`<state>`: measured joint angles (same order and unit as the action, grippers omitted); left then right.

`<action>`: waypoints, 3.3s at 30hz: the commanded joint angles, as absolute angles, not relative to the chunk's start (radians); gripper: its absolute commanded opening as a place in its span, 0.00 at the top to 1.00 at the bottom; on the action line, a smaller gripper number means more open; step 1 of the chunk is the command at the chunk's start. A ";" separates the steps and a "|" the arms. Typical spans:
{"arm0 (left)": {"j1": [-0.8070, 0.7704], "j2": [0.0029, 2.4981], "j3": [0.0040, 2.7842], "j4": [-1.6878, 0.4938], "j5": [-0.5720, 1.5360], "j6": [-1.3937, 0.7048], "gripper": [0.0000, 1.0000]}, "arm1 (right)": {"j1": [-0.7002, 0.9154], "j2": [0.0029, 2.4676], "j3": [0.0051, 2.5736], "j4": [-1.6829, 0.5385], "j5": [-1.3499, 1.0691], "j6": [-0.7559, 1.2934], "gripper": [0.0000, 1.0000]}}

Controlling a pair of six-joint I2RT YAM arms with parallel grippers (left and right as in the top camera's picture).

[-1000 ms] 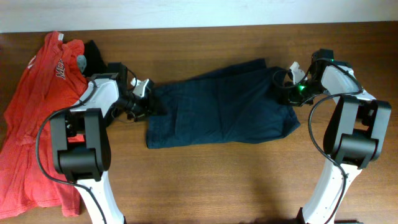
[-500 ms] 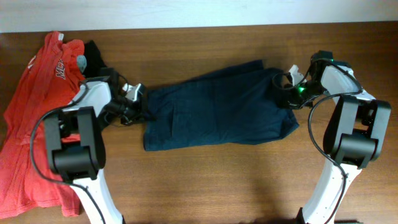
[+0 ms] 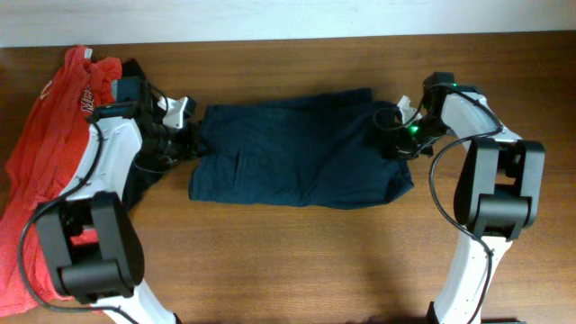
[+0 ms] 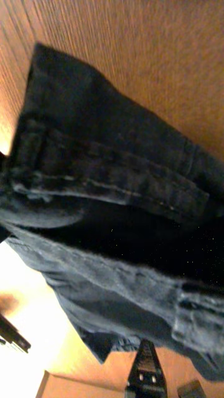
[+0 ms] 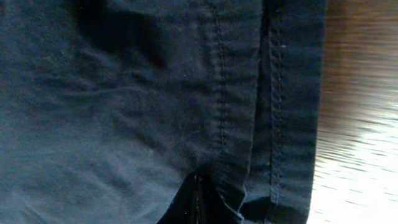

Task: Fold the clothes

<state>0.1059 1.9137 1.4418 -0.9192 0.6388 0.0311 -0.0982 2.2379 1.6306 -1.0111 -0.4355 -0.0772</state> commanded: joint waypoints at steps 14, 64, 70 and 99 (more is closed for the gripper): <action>0.194 1.803 1.494 -0.920 0.606 0.039 1.00 | 0.036 2.259 1.626 -0.971 -0.412 0.062 0.96; 0.199 1.803 1.507 -0.929 0.508 0.039 1.00 | 0.048 2.286 1.822 -1.084 -0.295 0.004 0.96; 0.199 1.803 1.507 -0.935 0.508 0.039 1.00 | 0.070 2.286 1.820 -1.056 -0.299 -0.005 0.96; 0.125 1.752 1.551 -0.955 0.508 0.038 0.99 | 0.091 2.396 1.776 -1.014 -0.299 -0.006 0.96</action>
